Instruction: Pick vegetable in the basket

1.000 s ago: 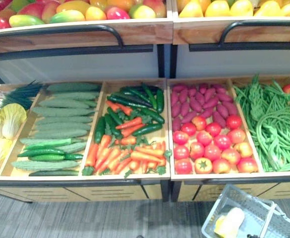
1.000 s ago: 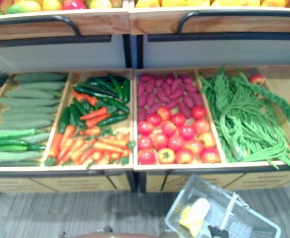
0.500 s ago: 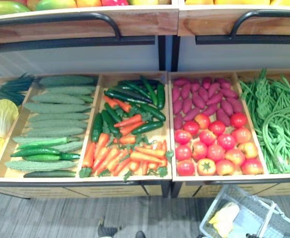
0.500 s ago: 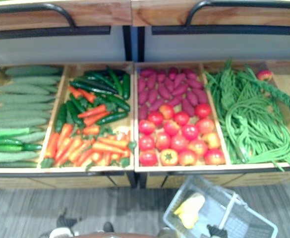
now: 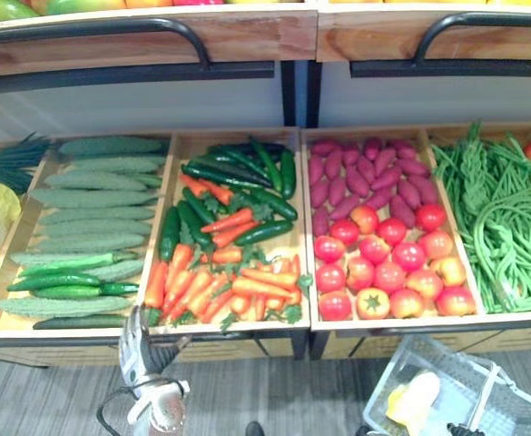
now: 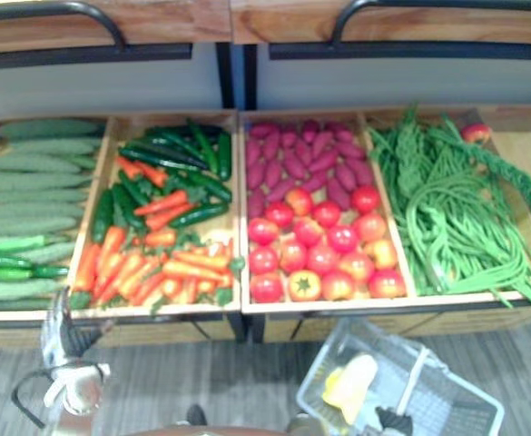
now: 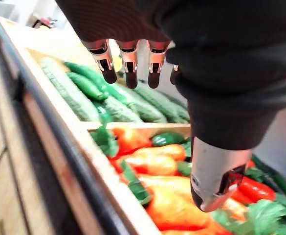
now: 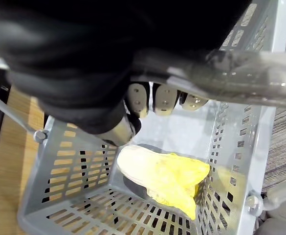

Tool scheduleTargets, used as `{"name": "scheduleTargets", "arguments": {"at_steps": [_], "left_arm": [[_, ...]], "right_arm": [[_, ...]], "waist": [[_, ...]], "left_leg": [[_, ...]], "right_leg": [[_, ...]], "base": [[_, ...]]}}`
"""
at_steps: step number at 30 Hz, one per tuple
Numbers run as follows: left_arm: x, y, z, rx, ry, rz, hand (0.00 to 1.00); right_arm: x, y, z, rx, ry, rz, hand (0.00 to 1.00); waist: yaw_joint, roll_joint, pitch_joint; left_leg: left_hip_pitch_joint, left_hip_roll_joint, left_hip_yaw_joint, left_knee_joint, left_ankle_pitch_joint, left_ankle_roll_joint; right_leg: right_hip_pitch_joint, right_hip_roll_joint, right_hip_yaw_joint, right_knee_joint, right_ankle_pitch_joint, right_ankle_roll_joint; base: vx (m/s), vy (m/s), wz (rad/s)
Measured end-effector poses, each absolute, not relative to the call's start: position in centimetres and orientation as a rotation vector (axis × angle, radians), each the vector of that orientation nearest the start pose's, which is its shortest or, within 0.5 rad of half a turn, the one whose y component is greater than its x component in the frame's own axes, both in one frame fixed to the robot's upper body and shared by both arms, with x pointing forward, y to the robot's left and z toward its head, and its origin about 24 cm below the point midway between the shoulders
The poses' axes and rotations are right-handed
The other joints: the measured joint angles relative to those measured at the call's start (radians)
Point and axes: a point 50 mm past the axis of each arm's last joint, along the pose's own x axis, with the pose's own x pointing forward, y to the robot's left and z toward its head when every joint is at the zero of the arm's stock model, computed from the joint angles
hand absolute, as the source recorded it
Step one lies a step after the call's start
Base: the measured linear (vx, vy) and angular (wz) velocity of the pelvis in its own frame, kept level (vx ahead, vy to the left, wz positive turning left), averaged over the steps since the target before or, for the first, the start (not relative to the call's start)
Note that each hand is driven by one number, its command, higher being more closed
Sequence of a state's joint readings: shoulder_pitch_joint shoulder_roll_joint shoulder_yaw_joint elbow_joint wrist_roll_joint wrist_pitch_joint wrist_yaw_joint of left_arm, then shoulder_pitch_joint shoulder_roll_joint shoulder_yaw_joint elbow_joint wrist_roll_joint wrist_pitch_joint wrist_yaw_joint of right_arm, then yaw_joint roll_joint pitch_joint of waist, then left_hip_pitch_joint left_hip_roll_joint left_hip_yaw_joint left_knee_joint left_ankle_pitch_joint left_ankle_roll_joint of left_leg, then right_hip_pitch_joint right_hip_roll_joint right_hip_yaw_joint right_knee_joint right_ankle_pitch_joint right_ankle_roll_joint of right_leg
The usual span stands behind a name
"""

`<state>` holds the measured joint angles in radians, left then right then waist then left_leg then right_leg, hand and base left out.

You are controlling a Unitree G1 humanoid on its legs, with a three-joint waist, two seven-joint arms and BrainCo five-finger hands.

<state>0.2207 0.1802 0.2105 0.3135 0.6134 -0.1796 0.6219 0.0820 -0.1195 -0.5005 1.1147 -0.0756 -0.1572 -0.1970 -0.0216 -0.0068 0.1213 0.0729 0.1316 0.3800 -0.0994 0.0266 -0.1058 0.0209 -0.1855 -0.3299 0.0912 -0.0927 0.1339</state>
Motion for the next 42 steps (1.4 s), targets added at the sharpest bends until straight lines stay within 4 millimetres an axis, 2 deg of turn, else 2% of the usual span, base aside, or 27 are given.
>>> {"name": "scheduleTargets", "arguments": {"at_steps": [5, 9, 14, 17, 23, 29, 38, 42], "left_arm": [[18.0, 26.5, 0.5, 0.928, 0.001, 0.610, 0.00], [18.5, 27.0, 2.0, 0.984, -0.081, 0.564, 0.00], [19.4, 27.8, 3.2, 1.141, -0.122, 0.384, 0.00], [20.4, 27.7, 3.8, 1.201, -0.154, 0.271, 0.00], [21.4, 27.1, 3.7, 1.317, -0.155, 0.021, 0.00], [21.7, 25.3, 2.3, 1.355, -0.155, -0.224, 0.00], [22.9, 23.9, 1.8, 1.430, -0.184, -0.385, 0.00], [23.5, 24.0, 1.6, 1.451, -0.168, -0.394, 0.00]], "right_arm": [[7.5, -26.2, -14.9, -0.052, 1.003, -0.659, 1.00], [7.7, -26.4, -14.8, -0.066, 0.999, -0.644, 1.00], [7.8, -26.9, -14.6, -0.080, 0.985, -0.639, 1.00], [7.8, -27.0, -14.6, -0.082, 0.983, -0.642, 1.00], [7.7, -27.7, -14.3, -0.082, 0.976, -0.658, 1.00], [7.0, -28.4, -14.1, -0.087, 0.973, -0.678, 1.00], [7.4, -28.9, -13.7, -0.108, 0.955, -0.676, 1.00], [7.7, -28.9, -13.6, -0.115, 0.950, -0.668, 1.00]], "waist": [[-0.001, 0.002, -0.007], [-0.002, 0.006, -0.010], [-0.003, 0.015, -0.020], [-0.004, 0.020, -0.023], [-0.005, 0.037, -0.033], [-0.004, 0.057, -0.043], [-0.002, 0.067, -0.046], [-0.003, 0.069, -0.045]], "left_leg": [[0.001, 0.006, 0.017, 0.003, -0.002, -0.003], [0.002, 0.006, 0.022, 0.003, -0.002, -0.003], [0.002, 0.005, 0.050, 0.004, -0.003, -0.002], [0.002, 0.003, 0.059, 0.004, -0.003, -0.001], [0.001, 0.001, 0.090, 0.004, -0.007, 0.003], [0.007, 0.001, 0.109, 0.003, -0.007, 0.003], [-0.001, 0.002, 0.133, 0.003, -0.008, 0.001], [0.000, 0.002, 0.140, 0.003, -0.008, 0.001]], "right_leg": [[-0.003, 0.010, 0.013, -0.015, 0.007, -0.008], [-0.013, 0.012, 0.036, -0.018, 0.010, -0.010], [-0.036, 0.014, 0.077, -0.018, 0.021, -0.016], [-0.044, 0.014, 0.094, -0.019, 0.029, -0.015], [-0.070, 0.015, 0.130, -0.018, 0.050, -0.013], [-0.076, 0.015, 0.151, -0.018, 0.055, -0.006], [-0.100, 0.017, 0.171, -0.014, 0.056, -0.005], [-0.103, 0.018, 0.175, -0.014, 0.055, -0.005]], "base": [[0.03, -0.006, -0.09], [0.02, -0.001, -0.14], [0.00, 0.004, -0.17], [-0.03, 0.001, -0.14], [-0.06, 0.003, -0.18], [-0.04, -0.007, -0.09], [0.02, -0.008, -0.07], [0.02, -0.010, -0.04]]}}
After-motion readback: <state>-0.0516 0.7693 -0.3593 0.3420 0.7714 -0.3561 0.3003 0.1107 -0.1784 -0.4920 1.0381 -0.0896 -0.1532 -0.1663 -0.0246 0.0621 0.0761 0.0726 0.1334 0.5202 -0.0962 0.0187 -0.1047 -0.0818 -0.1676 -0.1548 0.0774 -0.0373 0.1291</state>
